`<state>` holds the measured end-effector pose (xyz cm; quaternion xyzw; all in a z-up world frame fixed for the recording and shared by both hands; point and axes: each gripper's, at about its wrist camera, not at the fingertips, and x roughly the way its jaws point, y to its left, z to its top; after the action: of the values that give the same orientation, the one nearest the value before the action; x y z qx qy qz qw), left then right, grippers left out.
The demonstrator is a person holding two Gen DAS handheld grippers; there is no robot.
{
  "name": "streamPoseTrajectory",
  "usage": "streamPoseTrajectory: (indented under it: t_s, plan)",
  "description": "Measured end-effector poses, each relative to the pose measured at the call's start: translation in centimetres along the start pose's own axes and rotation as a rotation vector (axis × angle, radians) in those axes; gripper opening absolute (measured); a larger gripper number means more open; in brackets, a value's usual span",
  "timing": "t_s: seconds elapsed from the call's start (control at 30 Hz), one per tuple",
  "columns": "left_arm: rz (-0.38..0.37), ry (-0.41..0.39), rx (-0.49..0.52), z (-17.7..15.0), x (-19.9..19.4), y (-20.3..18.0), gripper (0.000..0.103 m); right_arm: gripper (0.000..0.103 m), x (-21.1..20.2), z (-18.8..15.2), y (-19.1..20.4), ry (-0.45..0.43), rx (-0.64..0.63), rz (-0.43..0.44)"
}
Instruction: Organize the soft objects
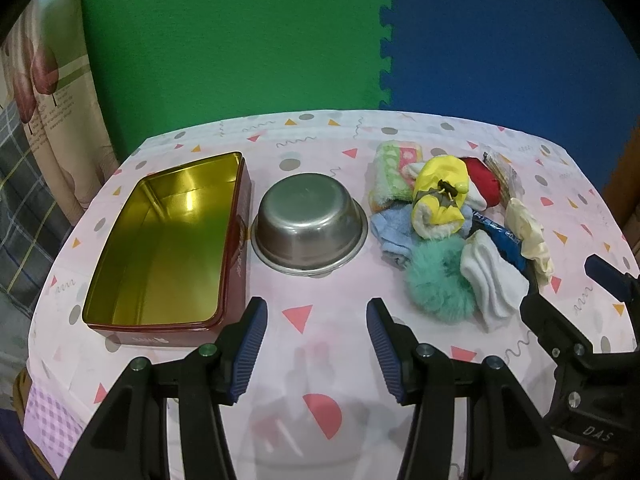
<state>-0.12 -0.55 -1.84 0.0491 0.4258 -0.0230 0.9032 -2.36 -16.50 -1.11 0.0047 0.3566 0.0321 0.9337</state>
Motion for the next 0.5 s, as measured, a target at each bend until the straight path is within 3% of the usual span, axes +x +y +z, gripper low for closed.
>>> streamPoseTrajectory:
  t_s: [0.5]
  plan:
    - [-0.003,0.01,0.007,-0.02,0.1,-0.07,0.053,0.103,-0.02,-0.03,0.11,-0.002,-0.002,0.003]
